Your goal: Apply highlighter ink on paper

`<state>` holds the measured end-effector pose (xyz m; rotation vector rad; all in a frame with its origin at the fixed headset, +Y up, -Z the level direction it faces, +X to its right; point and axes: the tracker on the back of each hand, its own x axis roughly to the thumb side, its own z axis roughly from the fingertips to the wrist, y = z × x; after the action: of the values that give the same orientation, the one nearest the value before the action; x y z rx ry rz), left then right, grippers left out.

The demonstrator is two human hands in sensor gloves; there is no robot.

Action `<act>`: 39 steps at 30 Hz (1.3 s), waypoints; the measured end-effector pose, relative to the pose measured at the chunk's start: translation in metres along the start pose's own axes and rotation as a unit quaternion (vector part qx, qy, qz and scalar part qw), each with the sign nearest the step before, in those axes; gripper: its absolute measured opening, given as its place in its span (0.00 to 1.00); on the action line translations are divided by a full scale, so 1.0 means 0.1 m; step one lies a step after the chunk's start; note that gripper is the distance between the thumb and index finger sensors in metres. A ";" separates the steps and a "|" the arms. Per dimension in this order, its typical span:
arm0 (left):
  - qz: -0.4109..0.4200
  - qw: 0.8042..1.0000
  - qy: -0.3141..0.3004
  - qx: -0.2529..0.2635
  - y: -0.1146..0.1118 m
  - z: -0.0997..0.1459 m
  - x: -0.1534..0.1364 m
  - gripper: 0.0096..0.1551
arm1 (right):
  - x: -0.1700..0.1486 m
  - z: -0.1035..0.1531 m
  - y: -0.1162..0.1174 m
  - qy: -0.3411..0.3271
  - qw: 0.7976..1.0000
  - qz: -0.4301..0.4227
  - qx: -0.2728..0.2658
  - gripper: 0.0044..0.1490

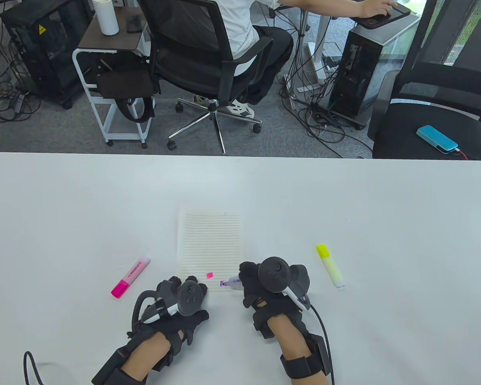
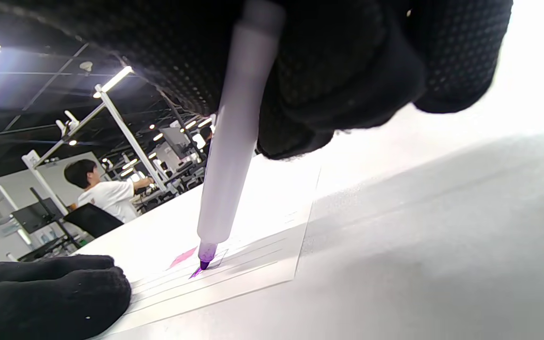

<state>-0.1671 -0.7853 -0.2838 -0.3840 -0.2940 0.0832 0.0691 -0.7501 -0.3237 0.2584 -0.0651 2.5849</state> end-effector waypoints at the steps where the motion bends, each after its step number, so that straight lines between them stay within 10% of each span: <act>1: 0.000 1.000 0.000 0.000 0.00 0.00 0.00 0.42 | 0.00 0.00 0.01 0.001 1.000 0.001 -0.009 0.22; 39: 0.000 1.000 -0.001 -0.002 0.00 0.00 0.00 0.42 | -0.05 0.00 0.02 0.039 0.999 -0.021 0.000 0.22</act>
<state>-0.1672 -0.7855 -0.2838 -0.3876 -0.2962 0.0828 0.0721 -0.7548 -0.3250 0.1582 -0.0314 2.5507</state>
